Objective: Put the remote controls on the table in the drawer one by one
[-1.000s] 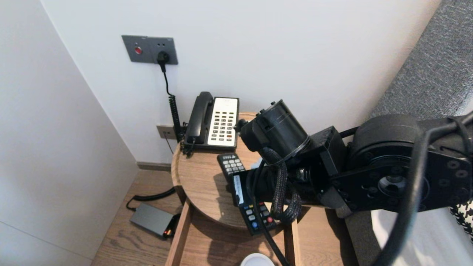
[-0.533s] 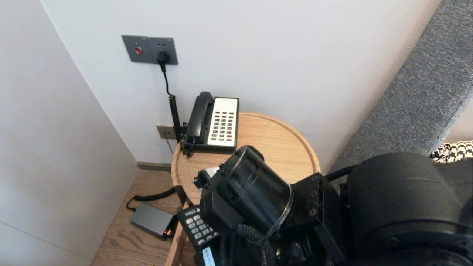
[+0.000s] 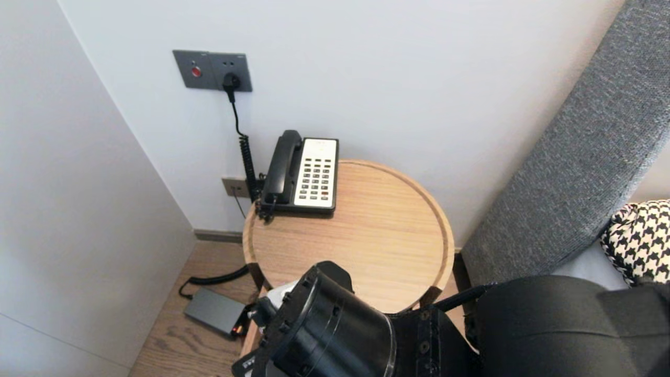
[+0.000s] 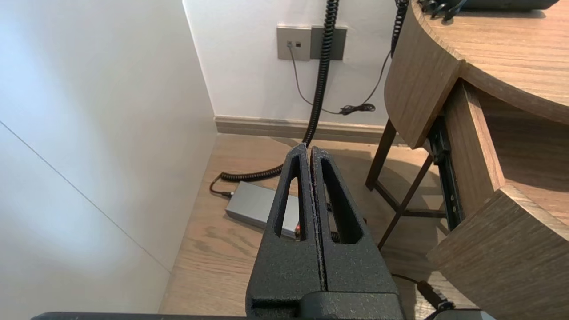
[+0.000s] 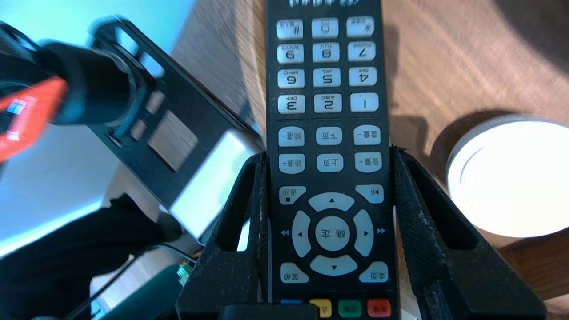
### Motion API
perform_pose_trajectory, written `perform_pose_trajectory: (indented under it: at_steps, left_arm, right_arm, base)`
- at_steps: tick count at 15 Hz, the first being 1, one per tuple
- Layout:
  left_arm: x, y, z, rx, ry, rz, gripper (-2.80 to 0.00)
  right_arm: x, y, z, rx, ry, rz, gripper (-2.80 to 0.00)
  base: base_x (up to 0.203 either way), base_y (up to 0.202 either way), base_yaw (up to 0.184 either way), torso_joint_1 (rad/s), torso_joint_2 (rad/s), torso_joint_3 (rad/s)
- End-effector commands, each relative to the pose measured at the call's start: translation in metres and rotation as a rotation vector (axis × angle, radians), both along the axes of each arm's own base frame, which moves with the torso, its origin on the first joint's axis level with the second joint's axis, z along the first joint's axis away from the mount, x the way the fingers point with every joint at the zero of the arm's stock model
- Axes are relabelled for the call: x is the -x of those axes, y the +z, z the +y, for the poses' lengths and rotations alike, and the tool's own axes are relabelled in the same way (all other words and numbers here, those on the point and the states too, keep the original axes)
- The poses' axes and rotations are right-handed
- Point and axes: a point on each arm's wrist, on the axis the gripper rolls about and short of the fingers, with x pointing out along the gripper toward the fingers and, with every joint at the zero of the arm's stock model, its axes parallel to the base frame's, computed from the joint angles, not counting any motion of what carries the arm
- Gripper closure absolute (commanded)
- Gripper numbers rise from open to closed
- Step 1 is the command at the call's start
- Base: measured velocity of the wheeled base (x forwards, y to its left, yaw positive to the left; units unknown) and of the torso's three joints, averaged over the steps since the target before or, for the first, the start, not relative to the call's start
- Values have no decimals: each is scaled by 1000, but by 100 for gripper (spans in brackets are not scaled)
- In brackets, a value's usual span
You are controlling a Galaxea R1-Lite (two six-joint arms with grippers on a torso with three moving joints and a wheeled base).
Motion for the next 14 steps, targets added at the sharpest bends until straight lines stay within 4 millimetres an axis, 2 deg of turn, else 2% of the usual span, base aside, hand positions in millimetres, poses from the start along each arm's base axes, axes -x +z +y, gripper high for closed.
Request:
perform_pose_trajectory:
  at_steps: [1,5,8,14]
  left_arm:
    - [-1,-3,0,0,1,12,0]
    - [-1,-3,0,0,1,12,0]
    - [-1,-3,0,0,1,12,0]
    - [-1,-3,0,0,1,12,0]
  right_arm:
    - [-5,-17,8,53,-25,34,0]
    - [-12,-29,15,73,-71,61,0]
    - [-25,-23,13,50,-107,57,0]
    - [-32,-27,13,55,-123,56,0]
  base:
    - [0,0,0,0,0,0]
    - [0,0,0,0,0,0]
    - [0,0,0,0,0,0]
    - [0,0,0,0,0,0]
